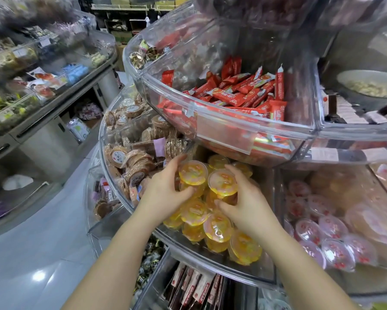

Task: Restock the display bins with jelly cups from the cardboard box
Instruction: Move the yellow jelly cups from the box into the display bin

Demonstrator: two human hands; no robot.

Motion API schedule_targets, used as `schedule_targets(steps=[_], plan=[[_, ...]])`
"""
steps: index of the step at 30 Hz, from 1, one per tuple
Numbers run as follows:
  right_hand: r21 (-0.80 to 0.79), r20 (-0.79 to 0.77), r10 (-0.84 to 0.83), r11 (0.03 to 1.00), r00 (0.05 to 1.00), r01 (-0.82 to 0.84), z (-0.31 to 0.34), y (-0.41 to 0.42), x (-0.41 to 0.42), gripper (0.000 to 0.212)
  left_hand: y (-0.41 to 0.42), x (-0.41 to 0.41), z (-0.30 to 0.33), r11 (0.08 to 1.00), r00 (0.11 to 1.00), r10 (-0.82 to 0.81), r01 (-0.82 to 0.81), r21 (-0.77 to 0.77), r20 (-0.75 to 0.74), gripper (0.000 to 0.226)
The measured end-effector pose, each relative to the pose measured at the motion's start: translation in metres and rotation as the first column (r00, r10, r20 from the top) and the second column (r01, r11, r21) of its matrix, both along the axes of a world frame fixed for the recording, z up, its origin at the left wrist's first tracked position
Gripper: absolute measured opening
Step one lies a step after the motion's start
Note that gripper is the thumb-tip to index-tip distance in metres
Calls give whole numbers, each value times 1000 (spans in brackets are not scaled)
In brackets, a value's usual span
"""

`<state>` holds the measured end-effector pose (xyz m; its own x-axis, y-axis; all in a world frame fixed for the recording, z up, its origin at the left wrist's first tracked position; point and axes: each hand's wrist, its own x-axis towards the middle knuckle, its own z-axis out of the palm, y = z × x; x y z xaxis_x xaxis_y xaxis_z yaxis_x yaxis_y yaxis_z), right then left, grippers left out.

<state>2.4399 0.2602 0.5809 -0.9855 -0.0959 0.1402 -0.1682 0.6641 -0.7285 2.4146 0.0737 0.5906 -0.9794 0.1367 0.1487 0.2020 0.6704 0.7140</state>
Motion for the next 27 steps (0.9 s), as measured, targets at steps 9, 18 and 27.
schedule_targets(steps=[9, 18, 27], plan=[[-3, 47, -53, 999, 998, 53, -1, -1, 5, 91, -5, 4, -1, 995, 1000, 18, -18, 102, 8, 74], [-7, -291, -111, 993, 950, 114, 42, -35, 46, 50, -53, 62, 2, 902, 985, 169, -148, 406, -16, 47], [-217, 336, 733, 672, 592, -708, -81, -205, 132, 19, -169, 226, -130, 510, 678, 655, -722, 467, 332, 26]])
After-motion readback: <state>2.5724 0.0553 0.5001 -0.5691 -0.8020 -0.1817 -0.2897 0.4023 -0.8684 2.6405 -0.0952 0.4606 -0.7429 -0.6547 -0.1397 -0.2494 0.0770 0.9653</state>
